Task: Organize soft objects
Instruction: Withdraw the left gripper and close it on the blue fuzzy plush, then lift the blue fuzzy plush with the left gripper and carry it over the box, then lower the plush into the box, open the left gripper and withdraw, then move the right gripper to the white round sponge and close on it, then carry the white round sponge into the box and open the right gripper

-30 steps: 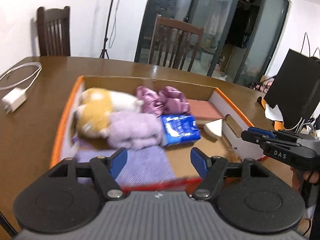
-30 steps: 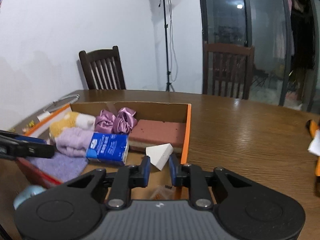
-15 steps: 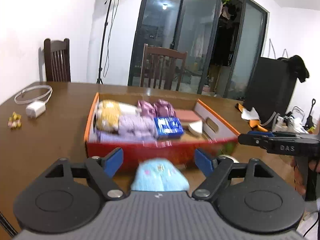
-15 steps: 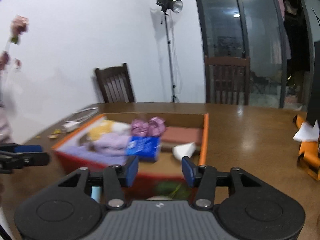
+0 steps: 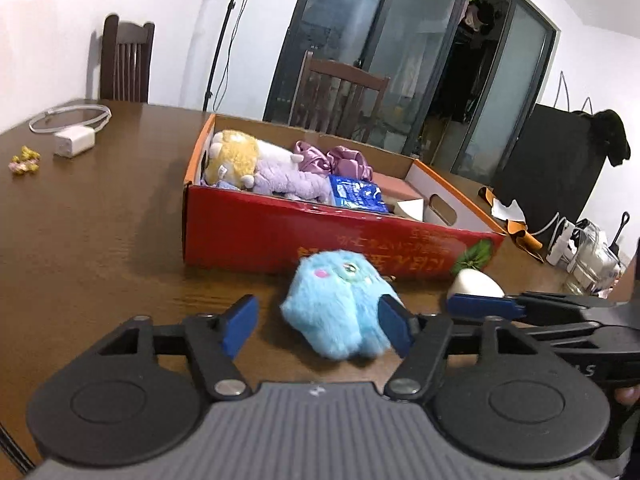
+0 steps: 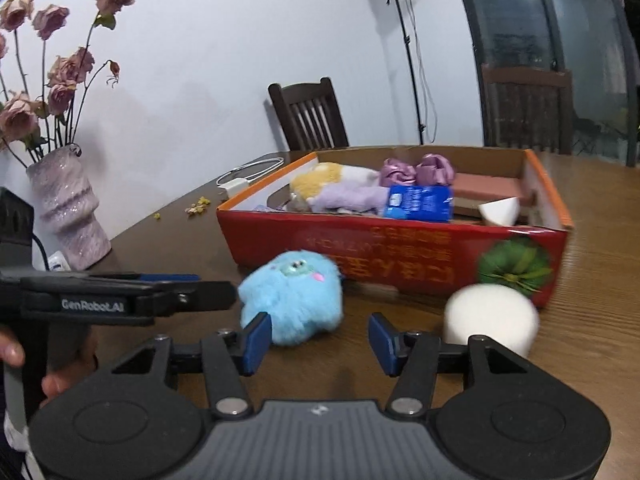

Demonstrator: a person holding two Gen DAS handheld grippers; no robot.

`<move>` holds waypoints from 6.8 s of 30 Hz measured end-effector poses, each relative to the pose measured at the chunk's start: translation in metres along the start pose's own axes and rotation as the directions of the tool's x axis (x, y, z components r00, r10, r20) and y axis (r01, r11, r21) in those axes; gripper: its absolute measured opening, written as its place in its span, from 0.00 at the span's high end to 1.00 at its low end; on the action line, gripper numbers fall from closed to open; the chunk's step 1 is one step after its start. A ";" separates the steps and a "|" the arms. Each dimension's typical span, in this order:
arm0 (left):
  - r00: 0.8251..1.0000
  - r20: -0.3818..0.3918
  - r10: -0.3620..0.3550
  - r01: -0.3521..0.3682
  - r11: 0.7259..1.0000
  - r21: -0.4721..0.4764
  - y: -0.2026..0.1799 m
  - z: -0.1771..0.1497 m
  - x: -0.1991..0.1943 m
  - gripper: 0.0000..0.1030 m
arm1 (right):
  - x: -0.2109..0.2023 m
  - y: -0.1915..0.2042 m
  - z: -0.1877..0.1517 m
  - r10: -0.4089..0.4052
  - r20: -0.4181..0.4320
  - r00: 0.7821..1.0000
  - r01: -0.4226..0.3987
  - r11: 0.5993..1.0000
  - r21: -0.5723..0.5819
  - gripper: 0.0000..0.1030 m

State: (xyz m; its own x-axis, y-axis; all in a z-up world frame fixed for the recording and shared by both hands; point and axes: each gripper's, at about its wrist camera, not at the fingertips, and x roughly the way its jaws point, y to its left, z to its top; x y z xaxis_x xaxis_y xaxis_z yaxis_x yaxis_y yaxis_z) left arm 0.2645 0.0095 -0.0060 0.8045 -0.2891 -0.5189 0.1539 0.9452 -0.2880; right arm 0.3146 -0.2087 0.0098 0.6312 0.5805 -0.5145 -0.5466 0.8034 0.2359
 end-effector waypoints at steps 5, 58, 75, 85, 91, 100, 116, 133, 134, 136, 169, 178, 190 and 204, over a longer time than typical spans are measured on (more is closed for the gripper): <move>0.998 -0.026 -0.049 0.048 0.998 -0.044 0.016 0.001 0.023 0.50 | 0.035 -0.003 0.010 0.050 -0.028 0.998 -0.049 0.998 0.033 0.50; 0.989 -0.071 -0.132 0.134 0.990 0.033 -0.046 0.117 0.099 0.67 | 0.031 -0.104 0.114 0.088 -0.036 0.995 -0.081 0.983 0.167 0.66; 0.993 -0.116 -0.033 0.042 0.996 0.075 -0.001 0.103 0.103 0.53 | 0.093 -0.106 0.111 0.085 -0.280 0.956 -0.038 0.985 0.169 0.47; 1.000 0.024 -0.009 0.006 0.990 0.140 -0.020 0.120 0.037 0.42 | -0.017 -0.113 0.132 -0.047 -0.073 0.996 0.054 0.995 0.090 0.37; 0.998 0.066 0.017 -0.026 0.991 0.132 -0.038 0.117 0.004 0.39 | -0.061 -0.111 0.125 -0.080 -0.016 0.997 0.081 0.993 0.089 0.34; 0.987 0.149 -0.057 0.037 0.990 0.133 -0.082 0.038 -0.052 0.16 | -0.116 -0.067 0.053 -0.136 0.142 0.980 0.138 0.990 0.000 0.24; 0.990 0.136 0.040 -0.063 0.984 0.169 -0.131 -0.055 -0.039 0.01 | -0.143 -0.072 -0.051 -0.152 0.175 0.973 0.160 0.987 -0.031 0.17; 0.999 -0.046 -0.020 0.019 1.000 -0.020 -0.131 -0.005 0.086 0.72 | -0.037 -0.138 -0.007 -0.027 0.039 0.999 0.020 0.985 0.171 0.76; 0.999 -0.046 -0.027 0.027 0.999 -0.017 -0.131 -0.005 0.088 0.75 | -0.033 -0.139 -0.008 -0.010 0.043 0.999 0.002 0.985 0.175 0.81; 0.998 -0.041 -0.038 0.038 0.999 0.007 -0.133 -0.005 0.090 0.80 | -0.030 -0.141 -0.009 -0.001 0.054 0.999 -0.010 0.980 0.198 0.81; 0.982 0.022 -0.185 0.184 0.982 0.042 -0.127 0.004 -0.004 0.89 | -0.102 -0.057 -0.013 -0.032 0.161 0.986 0.005 0.986 0.165 0.85; 0.985 0.003 -0.173 0.172 0.983 0.070 -0.117 0.092 0.069 0.89 | -0.051 -0.098 0.077 -0.061 0.162 0.985 0.043 0.993 0.114 0.85; 0.975 -0.144 -0.167 0.175 0.983 0.050 -0.082 0.098 0.157 0.86 | 0.041 -0.135 0.093 -0.098 -0.022 0.995 0.100 0.991 0.087 0.83; 0.991 -0.074 -0.108 0.115 0.989 0.090 -0.071 0.111 0.125 0.64 | 0.024 -0.126 0.101 -0.158 0.007 0.987 0.158 0.987 0.032 0.64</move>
State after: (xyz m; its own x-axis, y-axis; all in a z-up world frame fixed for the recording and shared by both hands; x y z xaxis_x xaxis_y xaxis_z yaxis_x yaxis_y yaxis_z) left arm 0.4180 -0.0769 0.0388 0.7386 -0.4001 -0.5425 0.2964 0.9156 -0.2717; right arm 0.4546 -0.2828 0.0512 0.7134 0.4471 -0.5397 -0.4226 0.8887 0.1777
